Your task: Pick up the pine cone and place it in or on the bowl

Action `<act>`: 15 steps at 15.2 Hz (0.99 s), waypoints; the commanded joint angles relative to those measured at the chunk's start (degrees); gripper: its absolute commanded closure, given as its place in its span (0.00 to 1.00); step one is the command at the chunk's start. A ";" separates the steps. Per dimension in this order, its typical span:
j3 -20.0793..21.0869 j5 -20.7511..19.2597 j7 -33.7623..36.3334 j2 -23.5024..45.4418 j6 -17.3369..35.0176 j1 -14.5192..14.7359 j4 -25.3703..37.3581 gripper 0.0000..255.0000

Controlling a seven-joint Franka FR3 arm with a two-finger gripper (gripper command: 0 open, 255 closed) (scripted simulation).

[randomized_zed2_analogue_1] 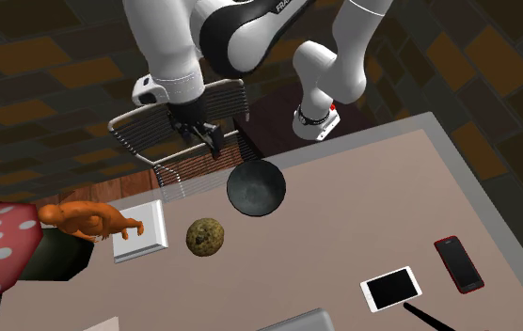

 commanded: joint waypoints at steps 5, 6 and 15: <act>-3.28 8.76 -11.05 12.83 4.85 4.16 6.29 0.00; -3.62 10.46 -12.96 15.04 5.29 4.68 7.60 0.00; -3.46 20.84 -23.37 28.41 7.48 6.47 15.58 0.00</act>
